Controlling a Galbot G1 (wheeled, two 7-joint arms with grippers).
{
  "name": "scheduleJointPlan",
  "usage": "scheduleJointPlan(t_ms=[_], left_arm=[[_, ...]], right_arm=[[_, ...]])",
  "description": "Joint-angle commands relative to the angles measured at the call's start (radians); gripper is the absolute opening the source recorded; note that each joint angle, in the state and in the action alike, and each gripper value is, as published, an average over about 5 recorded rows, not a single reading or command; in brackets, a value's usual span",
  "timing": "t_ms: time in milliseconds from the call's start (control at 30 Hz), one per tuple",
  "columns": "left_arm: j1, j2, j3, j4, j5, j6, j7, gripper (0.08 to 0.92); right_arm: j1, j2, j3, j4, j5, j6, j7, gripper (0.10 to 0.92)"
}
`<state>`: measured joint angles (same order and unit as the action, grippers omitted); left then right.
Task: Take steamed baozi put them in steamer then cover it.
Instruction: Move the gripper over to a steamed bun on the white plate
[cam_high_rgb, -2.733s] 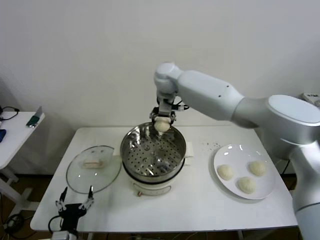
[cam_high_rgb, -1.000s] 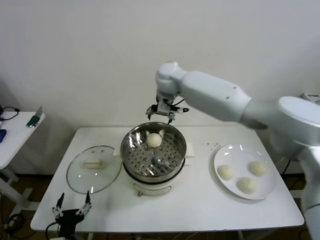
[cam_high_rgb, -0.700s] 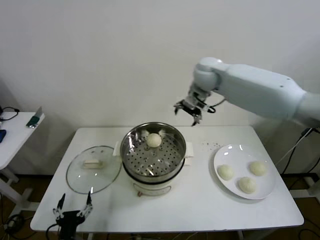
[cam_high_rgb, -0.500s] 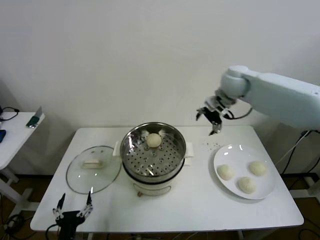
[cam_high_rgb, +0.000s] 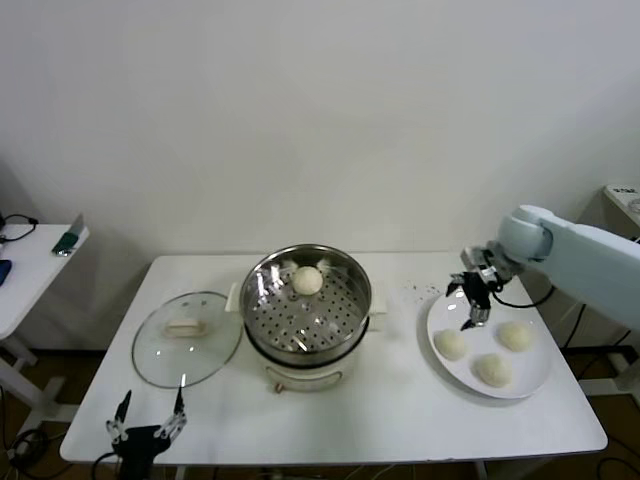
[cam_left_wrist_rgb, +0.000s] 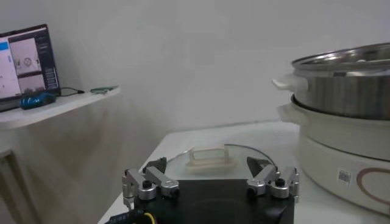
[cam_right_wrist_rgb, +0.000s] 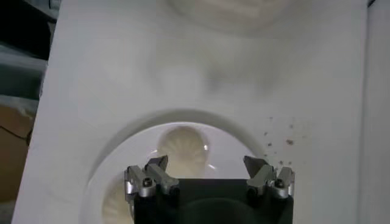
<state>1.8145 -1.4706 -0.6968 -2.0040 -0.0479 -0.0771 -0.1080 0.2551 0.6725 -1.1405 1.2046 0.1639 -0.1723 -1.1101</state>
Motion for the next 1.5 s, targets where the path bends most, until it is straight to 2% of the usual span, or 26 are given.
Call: scheduleJointPlan(t_ms=[33,400,833,1233,1500], left_arm=[[-0.002,-0.003,0.001,0.017,0.002,-0.001,-0.002,0.823],[-0.008,-0.008,0.004,0.043,-0.014,-0.004,-0.003,0.823],[-0.007,-0.009,0.0,0.056,-0.014,-0.009,-0.006,0.823],[-0.001,-0.009,-0.004,0.055,-0.017,-0.013,-0.006,0.823],[0.007,-0.007,-0.004,0.048,-0.018,-0.014,-0.006,0.823]], right_arm=[[-0.17,0.001,0.091,-0.067,-0.042,-0.025,0.006,0.823],[-0.186,0.087,0.125,-0.169,-0.043,0.0,0.018,0.823],[-0.189,0.131,0.12,-0.206,-0.049,0.016,0.015,0.821],[-0.162,0.115,0.104,-0.203,-0.043,0.021,-0.001,0.694],[0.016,0.074,0.008,-0.149,0.036,0.035,-0.002,0.679]])
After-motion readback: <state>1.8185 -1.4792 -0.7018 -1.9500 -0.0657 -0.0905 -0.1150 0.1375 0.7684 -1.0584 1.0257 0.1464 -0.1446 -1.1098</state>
